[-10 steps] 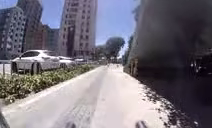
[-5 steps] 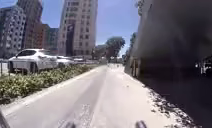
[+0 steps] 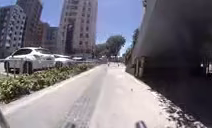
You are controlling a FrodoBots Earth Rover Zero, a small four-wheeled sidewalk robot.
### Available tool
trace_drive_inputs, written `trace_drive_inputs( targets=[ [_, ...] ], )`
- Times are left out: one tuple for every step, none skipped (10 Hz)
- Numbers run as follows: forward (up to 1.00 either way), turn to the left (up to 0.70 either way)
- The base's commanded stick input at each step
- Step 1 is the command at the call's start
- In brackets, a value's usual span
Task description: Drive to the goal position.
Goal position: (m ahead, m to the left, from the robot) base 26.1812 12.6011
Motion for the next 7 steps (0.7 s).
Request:
trace_drive_inputs(
  targets=[
    [0.7,0.0],
    [0.7,0.0],
    [0.7,0.0],
    [0.7,0.0],
    [0.7,0.0],
    [0.7,0.0],
    [0.7,0.0]
  ],
)
